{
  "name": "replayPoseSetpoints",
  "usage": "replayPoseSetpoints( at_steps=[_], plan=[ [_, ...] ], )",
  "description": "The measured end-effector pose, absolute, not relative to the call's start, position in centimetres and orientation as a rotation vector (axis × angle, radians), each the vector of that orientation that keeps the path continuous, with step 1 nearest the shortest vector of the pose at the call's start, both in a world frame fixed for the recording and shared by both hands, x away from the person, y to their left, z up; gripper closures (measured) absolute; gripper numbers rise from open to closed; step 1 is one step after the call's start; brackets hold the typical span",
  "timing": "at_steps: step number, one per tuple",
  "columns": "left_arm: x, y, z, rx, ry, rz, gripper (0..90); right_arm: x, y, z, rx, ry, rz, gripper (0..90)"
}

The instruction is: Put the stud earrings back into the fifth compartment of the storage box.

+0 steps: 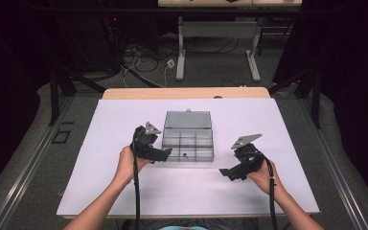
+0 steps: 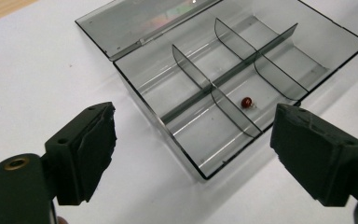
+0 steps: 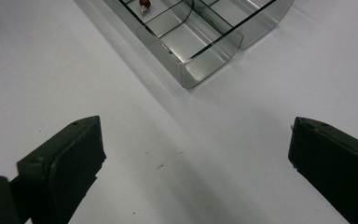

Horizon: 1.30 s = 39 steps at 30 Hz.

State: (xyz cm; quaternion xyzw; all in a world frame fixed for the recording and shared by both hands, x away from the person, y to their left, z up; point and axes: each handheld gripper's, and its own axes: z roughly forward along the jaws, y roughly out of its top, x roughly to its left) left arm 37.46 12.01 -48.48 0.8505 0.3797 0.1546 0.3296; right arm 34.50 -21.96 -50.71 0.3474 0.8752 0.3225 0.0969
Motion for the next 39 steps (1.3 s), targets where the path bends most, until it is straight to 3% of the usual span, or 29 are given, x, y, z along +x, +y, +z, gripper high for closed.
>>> replayPoseSetpoints(
  at_steps=[12,39],
  plan=[
    [36.1,14.3,-48.7,2.201,1.029,0.452,0.2,34.5,-21.9,-50.7,1.014,2.582,0.968,3.3],
    [34.5,19.0,-49.6,2.211,1.149,0.453,0.0,34.4,-21.8,-50.7,0.987,2.591,0.935,3.3]
  ],
)
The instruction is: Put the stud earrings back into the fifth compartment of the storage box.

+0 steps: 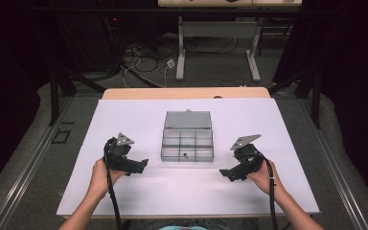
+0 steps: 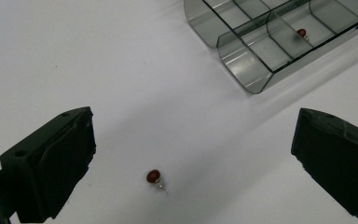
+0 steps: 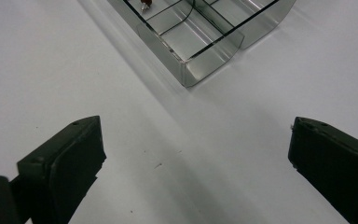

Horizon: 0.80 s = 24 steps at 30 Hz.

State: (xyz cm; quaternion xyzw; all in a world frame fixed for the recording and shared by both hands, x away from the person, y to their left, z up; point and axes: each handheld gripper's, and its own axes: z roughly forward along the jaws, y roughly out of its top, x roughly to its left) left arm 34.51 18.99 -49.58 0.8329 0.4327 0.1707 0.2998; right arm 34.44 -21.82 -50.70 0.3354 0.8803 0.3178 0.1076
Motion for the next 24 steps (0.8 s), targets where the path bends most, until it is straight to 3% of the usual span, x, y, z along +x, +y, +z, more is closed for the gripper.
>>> replayPoseSetpoints(
  at_steps=[10,24],
  plan=[
    [34.7,20.0,-50.4,2.227,1.224,0.448,5.4,34.5,-21.8,-50.7,0.986,2.589,0.930,3.5],
    [35.4,20.5,-51.7,2.313,1.310,0.323,16.5,34.5,-21.8,-50.8,0.990,2.595,0.929,3.6]
  ],
)
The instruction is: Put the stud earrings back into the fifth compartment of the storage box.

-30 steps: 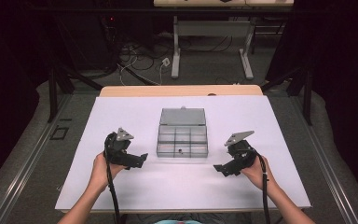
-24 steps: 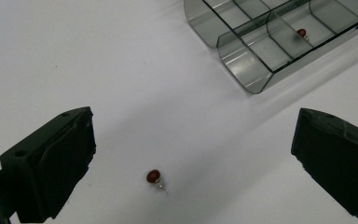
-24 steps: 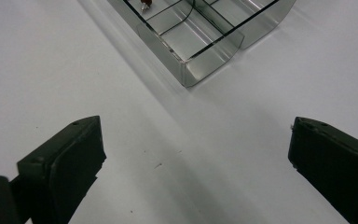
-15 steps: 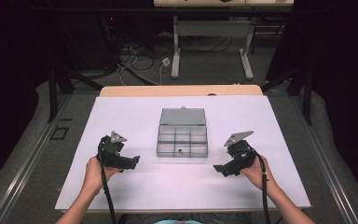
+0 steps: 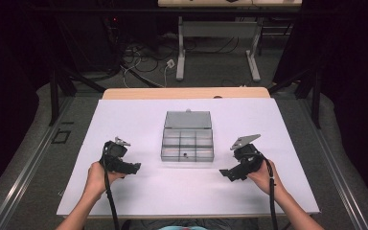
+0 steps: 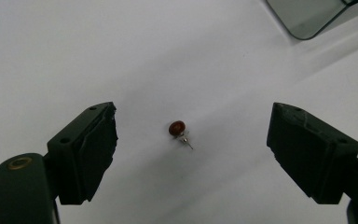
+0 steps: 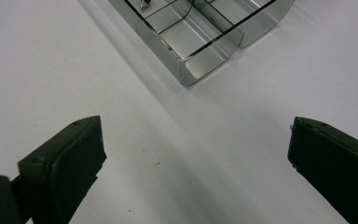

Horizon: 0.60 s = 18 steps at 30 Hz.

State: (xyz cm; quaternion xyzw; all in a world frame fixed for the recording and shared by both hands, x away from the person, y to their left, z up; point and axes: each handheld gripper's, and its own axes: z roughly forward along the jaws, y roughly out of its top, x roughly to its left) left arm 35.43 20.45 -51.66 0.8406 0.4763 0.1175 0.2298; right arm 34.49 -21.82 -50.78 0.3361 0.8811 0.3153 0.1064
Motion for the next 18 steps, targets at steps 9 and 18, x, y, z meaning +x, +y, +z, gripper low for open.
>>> replayPoseSetpoints(
  at_steps=[9,18],
  plan=[
    [35.5,20.5,-51.9,2.339,1.303,0.299,31.3,34.5,-21.8,-50.8,0.981,2.597,0.928,3.6],
    [35.8,20.6,-52.8,2.346,1.284,0.285,50.2,34.5,-21.8,-50.9,0.980,2.594,0.934,3.6]
  ],
)
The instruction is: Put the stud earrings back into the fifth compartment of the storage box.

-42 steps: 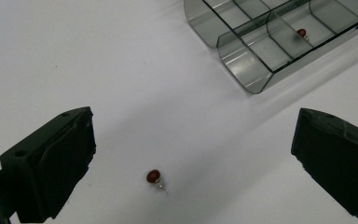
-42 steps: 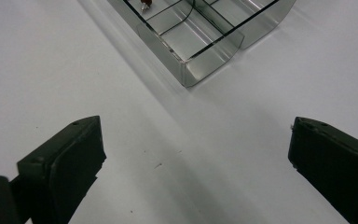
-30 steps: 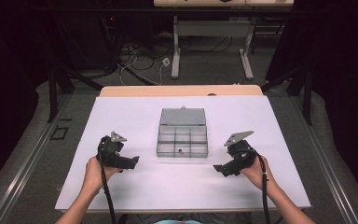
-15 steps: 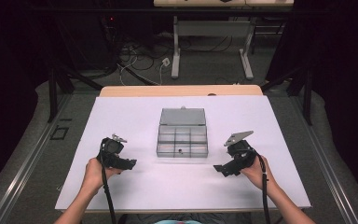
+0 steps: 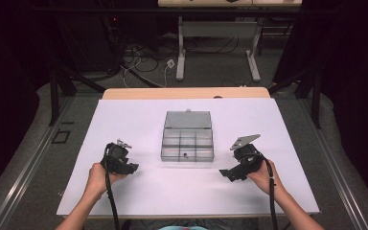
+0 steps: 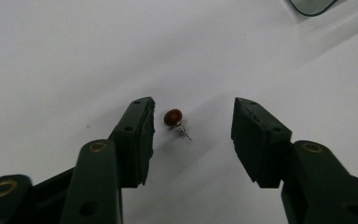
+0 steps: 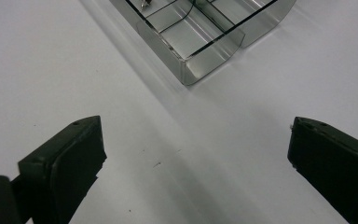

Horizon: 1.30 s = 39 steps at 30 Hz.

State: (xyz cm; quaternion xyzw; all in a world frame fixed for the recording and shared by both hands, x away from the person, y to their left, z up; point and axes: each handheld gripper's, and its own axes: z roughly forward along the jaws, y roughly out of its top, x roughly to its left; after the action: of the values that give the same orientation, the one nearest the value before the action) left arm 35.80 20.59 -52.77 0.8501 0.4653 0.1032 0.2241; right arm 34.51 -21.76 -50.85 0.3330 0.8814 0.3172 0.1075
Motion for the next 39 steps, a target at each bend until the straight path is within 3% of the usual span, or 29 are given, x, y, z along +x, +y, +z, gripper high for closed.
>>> replayPoseSetpoints(
  at_steps=[9,26,39],
  plan=[
    [36.3,21.1,-53.5,2.334,1.300,0.265,62.6,34.5,-21.6,-50.9,0.993,2.606,0.922,3.6],
    [36.5,21.2,-53.9,2.337,1.284,0.278,76.4,34.6,-21.6,-51.0,0.983,2.602,0.924,3.6],
    [36.4,20.8,-53.9,2.372,1.247,0.306,78.4,34.5,-21.6,-50.9,0.984,2.615,0.911,3.6]
  ],
)
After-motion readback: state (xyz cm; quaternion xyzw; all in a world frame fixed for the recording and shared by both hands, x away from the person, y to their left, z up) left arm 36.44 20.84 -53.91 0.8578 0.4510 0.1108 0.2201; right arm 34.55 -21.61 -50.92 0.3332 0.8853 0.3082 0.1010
